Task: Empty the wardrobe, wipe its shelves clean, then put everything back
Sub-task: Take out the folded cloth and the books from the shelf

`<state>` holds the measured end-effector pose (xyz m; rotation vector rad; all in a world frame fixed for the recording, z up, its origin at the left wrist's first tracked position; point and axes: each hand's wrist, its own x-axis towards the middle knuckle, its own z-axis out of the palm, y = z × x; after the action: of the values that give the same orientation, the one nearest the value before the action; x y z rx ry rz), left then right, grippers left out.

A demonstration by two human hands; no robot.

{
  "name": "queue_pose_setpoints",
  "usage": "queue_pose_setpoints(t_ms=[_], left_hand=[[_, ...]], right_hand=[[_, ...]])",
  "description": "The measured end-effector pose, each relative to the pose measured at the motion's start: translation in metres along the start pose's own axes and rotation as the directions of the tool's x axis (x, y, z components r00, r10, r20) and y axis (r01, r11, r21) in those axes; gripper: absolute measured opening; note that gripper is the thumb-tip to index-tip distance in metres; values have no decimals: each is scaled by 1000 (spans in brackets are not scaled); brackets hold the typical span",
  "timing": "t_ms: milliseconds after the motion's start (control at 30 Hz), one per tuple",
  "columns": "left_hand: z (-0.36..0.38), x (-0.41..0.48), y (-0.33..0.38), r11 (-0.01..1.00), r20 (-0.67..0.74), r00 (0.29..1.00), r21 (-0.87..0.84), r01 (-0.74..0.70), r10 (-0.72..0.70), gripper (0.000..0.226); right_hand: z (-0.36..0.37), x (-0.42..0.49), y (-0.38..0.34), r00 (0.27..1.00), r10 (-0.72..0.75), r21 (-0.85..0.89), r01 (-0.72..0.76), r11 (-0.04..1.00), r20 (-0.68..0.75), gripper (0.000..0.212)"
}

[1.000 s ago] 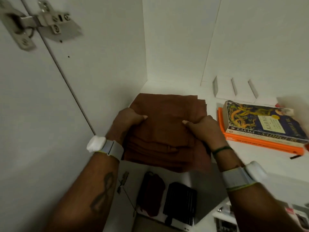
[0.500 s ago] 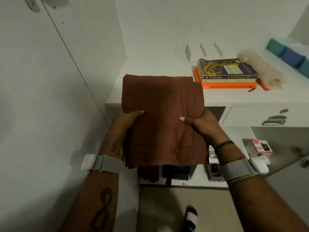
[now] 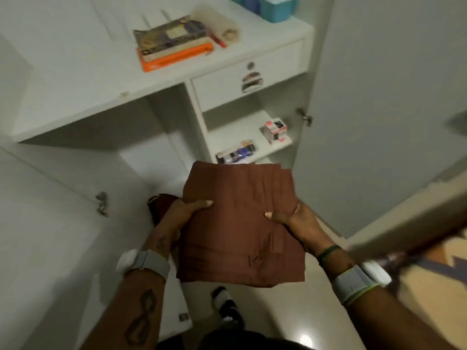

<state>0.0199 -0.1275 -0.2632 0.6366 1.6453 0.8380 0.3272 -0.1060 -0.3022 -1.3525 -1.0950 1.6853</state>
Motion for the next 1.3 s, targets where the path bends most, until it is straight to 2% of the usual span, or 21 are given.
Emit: queue_pose_setpoints(t_ms=[100,133,233,300,367,467,500,600,633,700,867,967,1033,1100,1167,1233,1300], left_hand=[[126,-16,-31,995,120,993,94,-21,10,59],[176,-25,-41,989,204,979,144,-32,2,62],[301,-46,-72,964,393,919,238,-116,14,69],[376,-62,-89,927,482,876,335,-168,-16,72],[424,-71,-100,889,510,860,408,-207,-34,79],[519,-87,-118,822,598,799,487,-295,-67,77],[527,-91,-119,816,606,794,483,-318,-49,74],[597,-83,-129,767,665,743,512,-386,-71,66],[602,-83,-129,763,678,731,513,-394,-78,65],[661,-58,-139,731,712,687,545,-411,-145,68],[744,-14,-155,728,742,634,557,-400,-220,71],[795,12,-171,711,740,632,571,-410,-230,63],[824,37,-190,693,711,665,599,-401,-231,57],[841,63,-213,644,668,710,649,-406,-225,50],[855,92,-241,546,610,752,730,-410,-251,51],[854,118,-268,449,560,761,801,-396,-329,61],[844,157,-309,296,541,763,839,-457,-355,76]], right_hand=[[-110,-74,43,985,4,29,1,1000,-172,54],[-150,-105,58,963,21,36,-12,999,-267,56],[-246,-185,102,867,74,91,-34,995,-492,66],[-297,-233,121,779,109,127,-39,991,-617,64],[-322,-261,133,726,118,135,-35,990,-677,52],[-381,-304,158,625,142,165,-22,986,-768,54],[-384,-308,161,622,133,147,-29,989,-772,55],[-429,-315,182,517,186,197,-35,980,-835,61],[-431,-315,184,511,193,198,-45,979,-838,63],[-474,-305,200,439,237,236,-57,970,-867,70],[-542,-278,217,341,301,296,-69,953,-891,73],[-589,-253,249,286,342,323,-114,940,-895,83],[-616,-232,277,270,396,364,-162,917,-878,82],[-633,-211,300,260,444,389,-238,890,-857,74],[-646,-196,329,225,477,385,-354,852,-849,65],[-652,-187,358,196,518,378,-482,790,-833,66],[-650,-180,373,214,512,314,-580,752,-832,68]])
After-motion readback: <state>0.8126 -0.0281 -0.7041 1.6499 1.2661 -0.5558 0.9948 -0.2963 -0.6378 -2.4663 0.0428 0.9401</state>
